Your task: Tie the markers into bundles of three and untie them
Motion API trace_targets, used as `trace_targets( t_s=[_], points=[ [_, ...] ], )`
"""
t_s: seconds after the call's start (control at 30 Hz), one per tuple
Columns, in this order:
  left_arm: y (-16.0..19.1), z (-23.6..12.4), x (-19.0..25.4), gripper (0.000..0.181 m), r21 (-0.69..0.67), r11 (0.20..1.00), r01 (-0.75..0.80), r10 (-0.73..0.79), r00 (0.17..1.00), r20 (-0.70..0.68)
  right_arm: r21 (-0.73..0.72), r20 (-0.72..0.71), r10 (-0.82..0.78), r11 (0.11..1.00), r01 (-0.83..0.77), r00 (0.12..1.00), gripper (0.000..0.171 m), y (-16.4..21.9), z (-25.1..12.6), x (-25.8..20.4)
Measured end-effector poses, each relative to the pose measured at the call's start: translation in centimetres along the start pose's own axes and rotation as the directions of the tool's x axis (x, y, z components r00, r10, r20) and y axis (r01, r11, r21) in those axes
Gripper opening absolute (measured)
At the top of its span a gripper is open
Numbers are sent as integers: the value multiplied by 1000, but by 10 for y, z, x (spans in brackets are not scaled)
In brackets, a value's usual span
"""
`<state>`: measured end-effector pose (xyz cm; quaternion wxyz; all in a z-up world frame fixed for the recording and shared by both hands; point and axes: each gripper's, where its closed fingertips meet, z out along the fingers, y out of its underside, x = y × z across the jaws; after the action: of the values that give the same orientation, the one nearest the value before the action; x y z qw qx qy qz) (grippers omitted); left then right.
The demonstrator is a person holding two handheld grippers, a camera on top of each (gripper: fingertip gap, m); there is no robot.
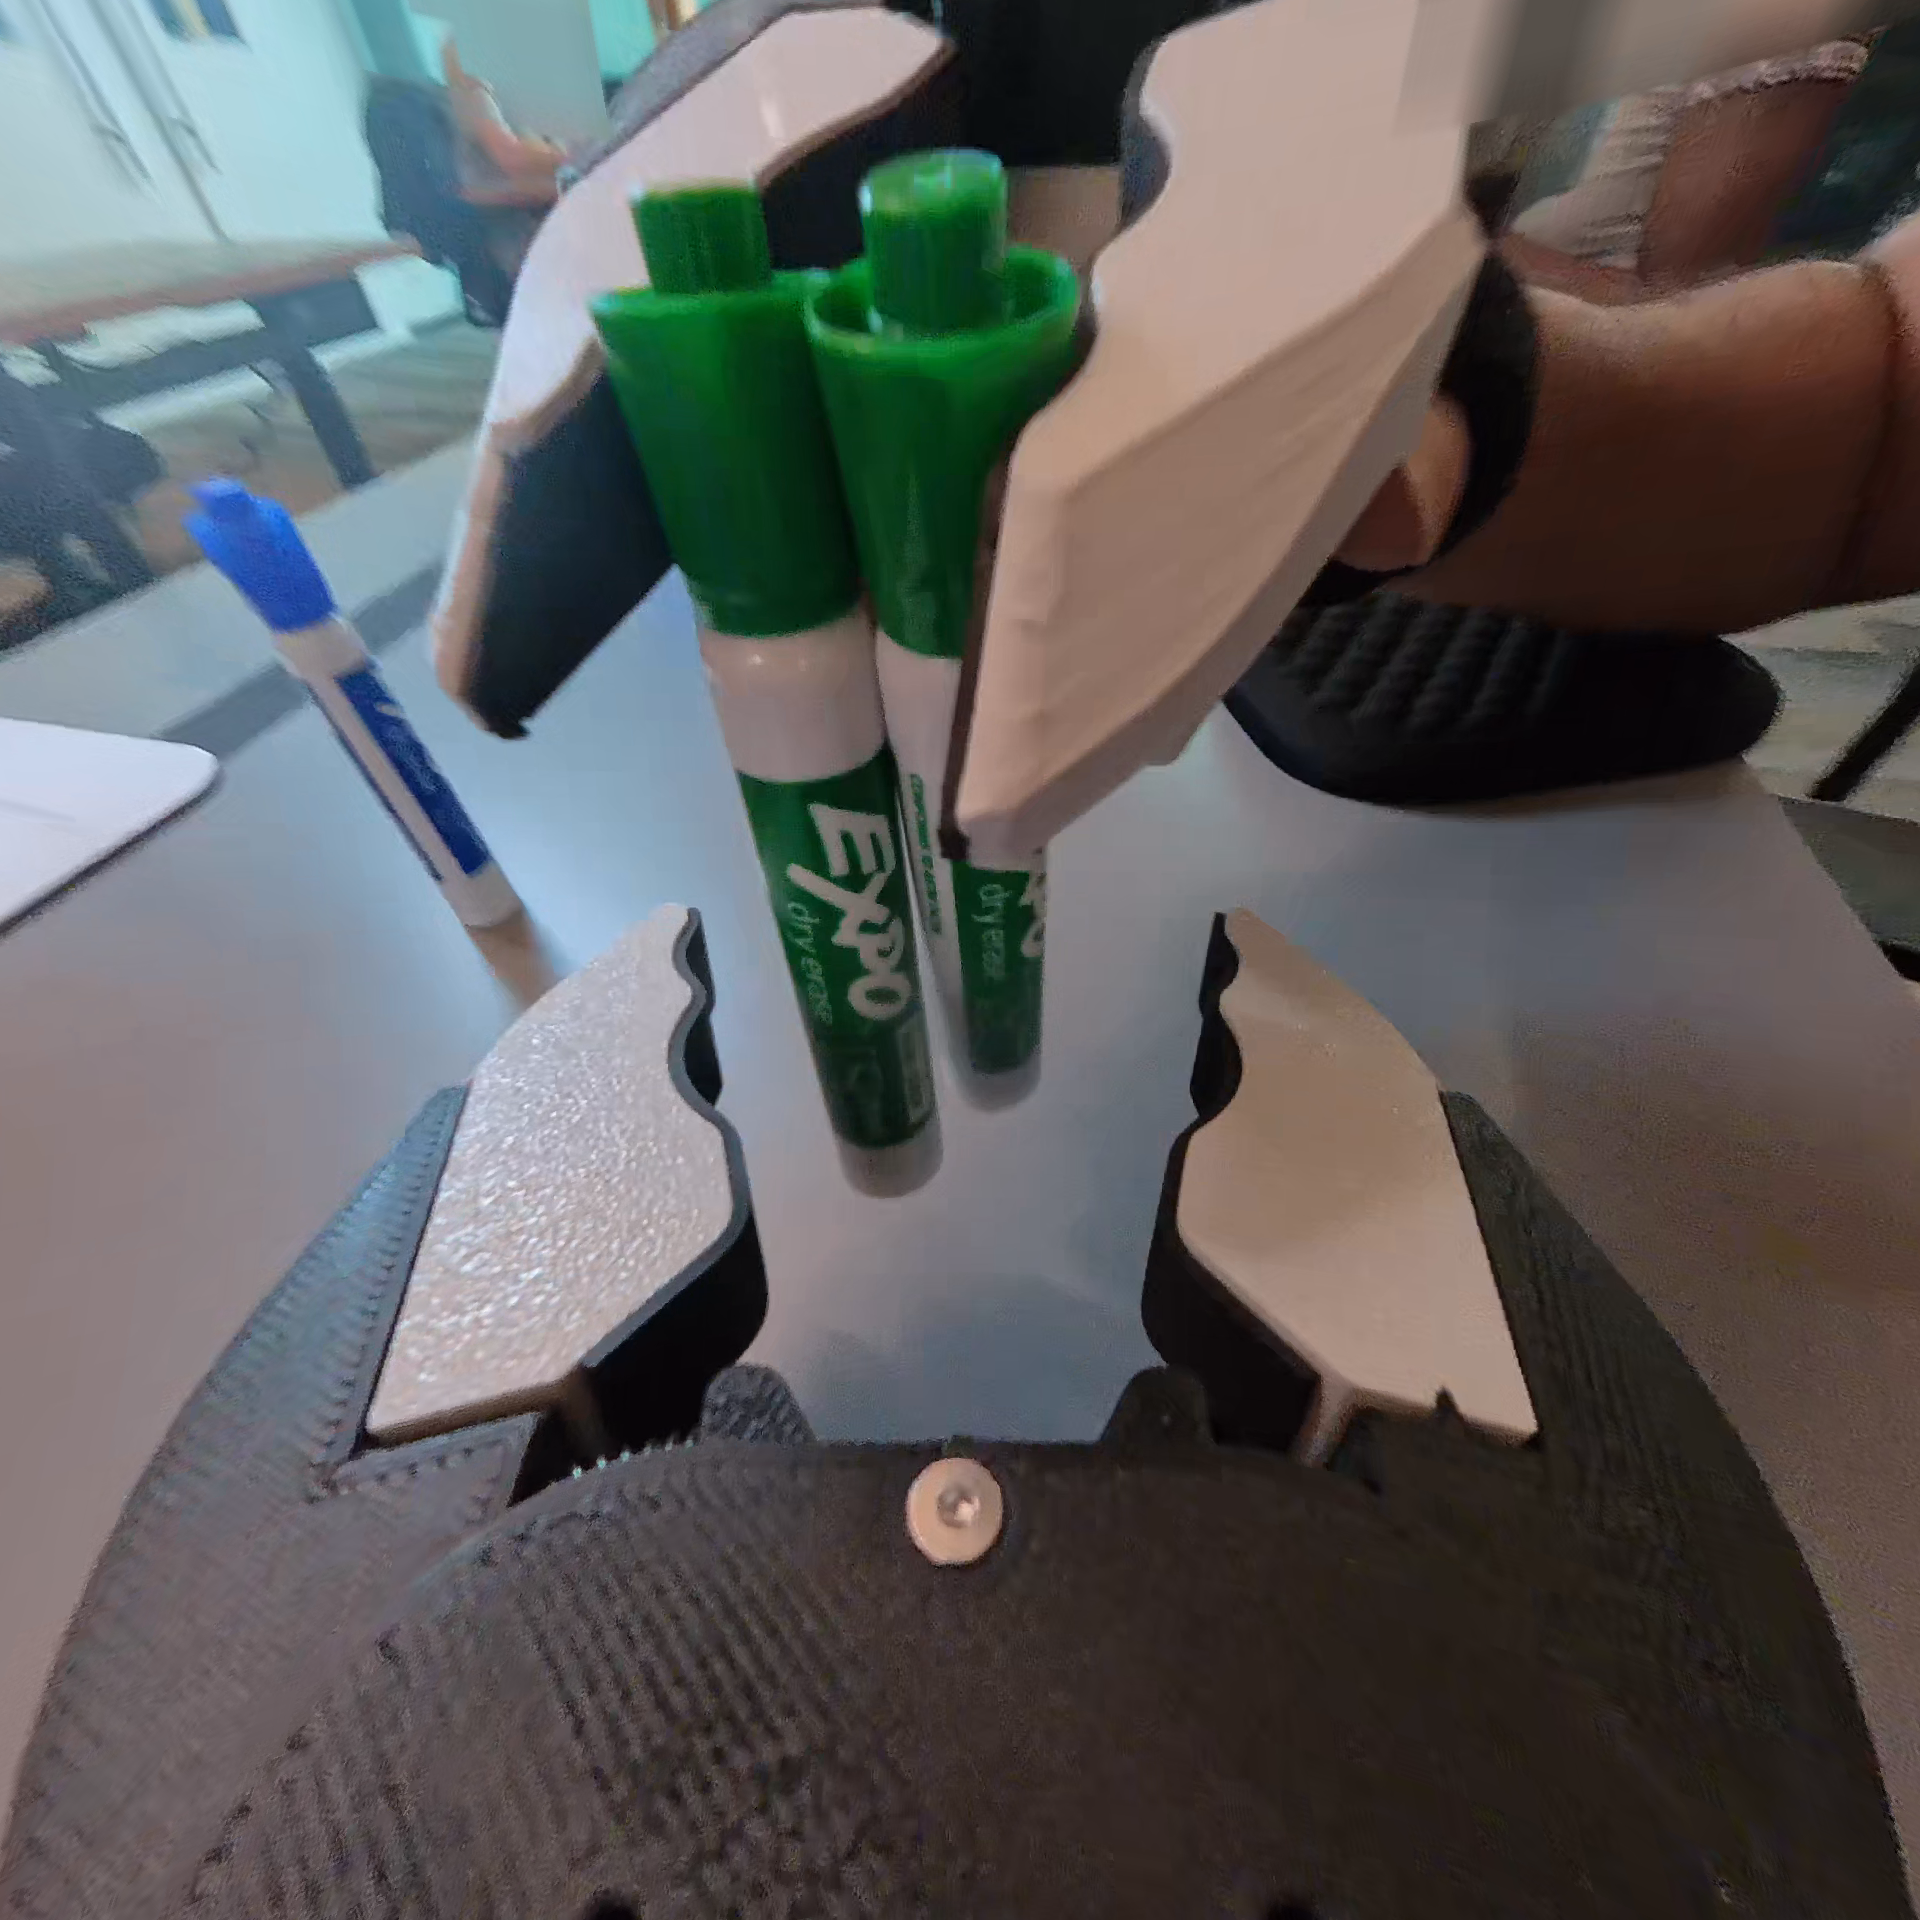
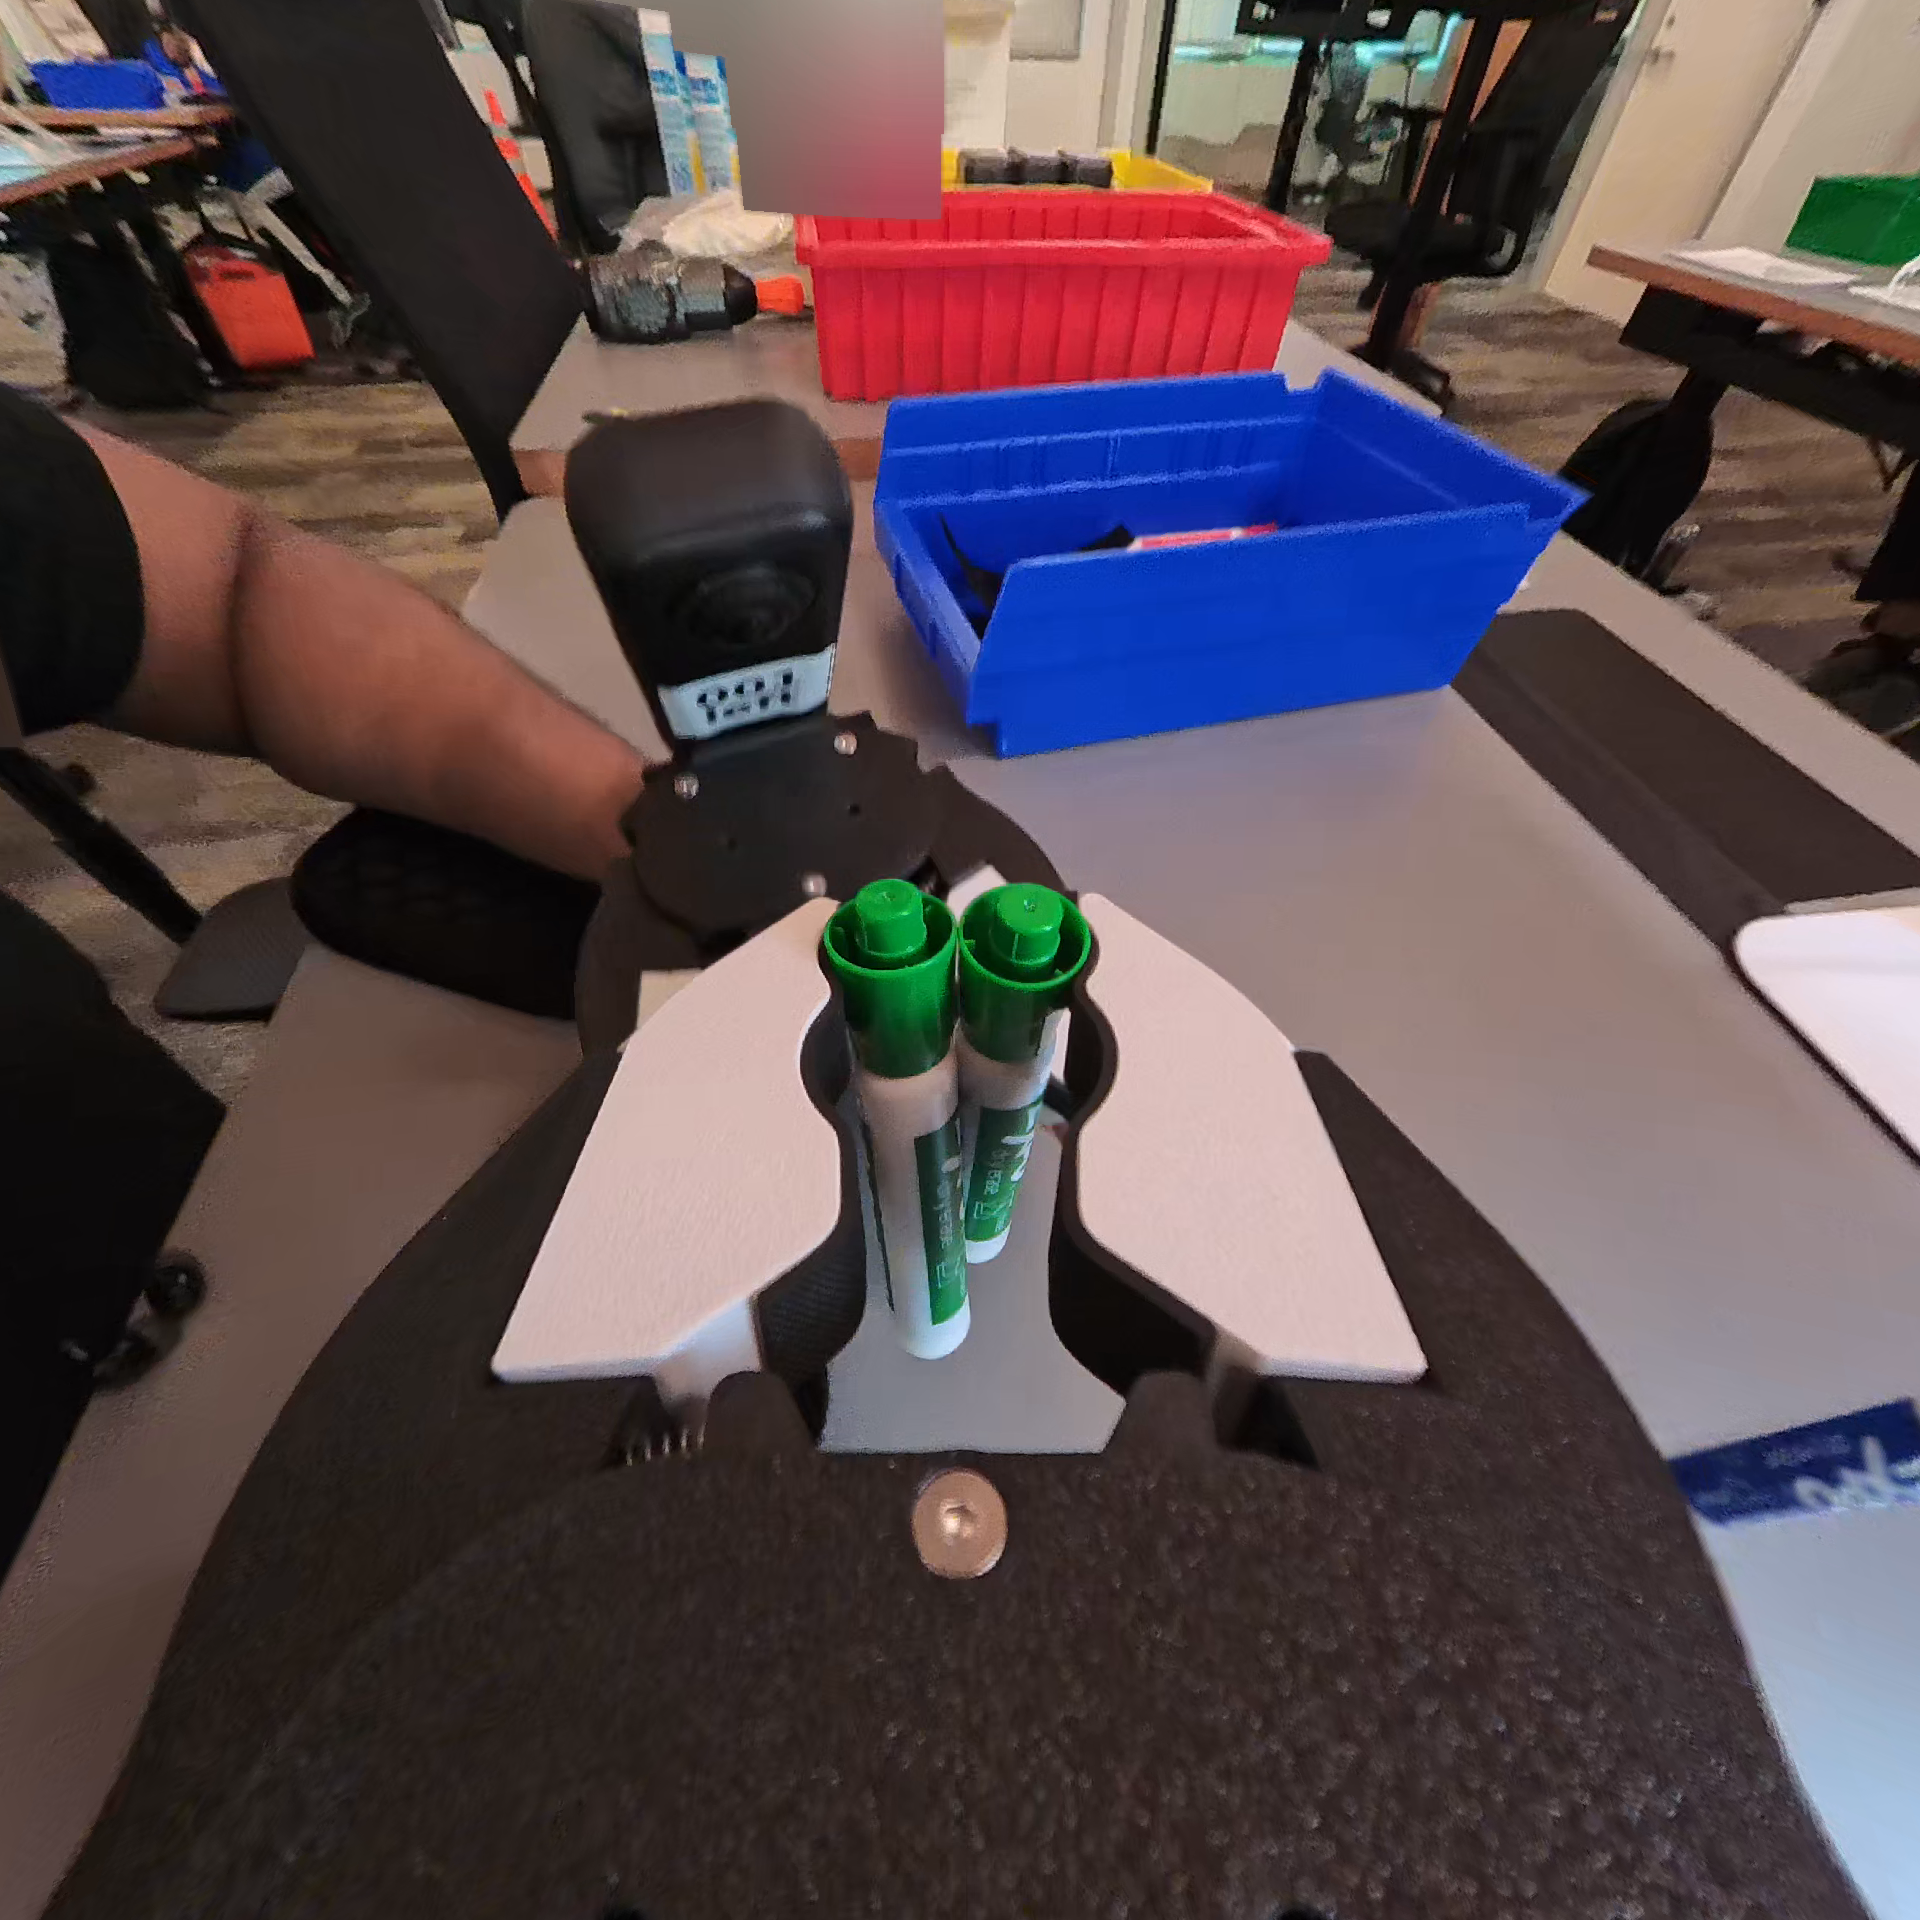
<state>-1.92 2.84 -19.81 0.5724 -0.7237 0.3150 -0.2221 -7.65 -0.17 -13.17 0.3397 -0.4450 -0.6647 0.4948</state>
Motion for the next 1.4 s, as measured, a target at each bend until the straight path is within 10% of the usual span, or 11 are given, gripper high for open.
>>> trace_targets(
  t_s=[0.03,1.4],
  points=[
    [4,-2,4,94,-19,1000,10,-10,999,-30,-8,9,10,1000,-10,1000,38,7,0,0],
    [36,-12,24,69,-254,967,-26,-23,982,-187,132,46,45,990,-51,998,38,27,-4,7]
  ],
)
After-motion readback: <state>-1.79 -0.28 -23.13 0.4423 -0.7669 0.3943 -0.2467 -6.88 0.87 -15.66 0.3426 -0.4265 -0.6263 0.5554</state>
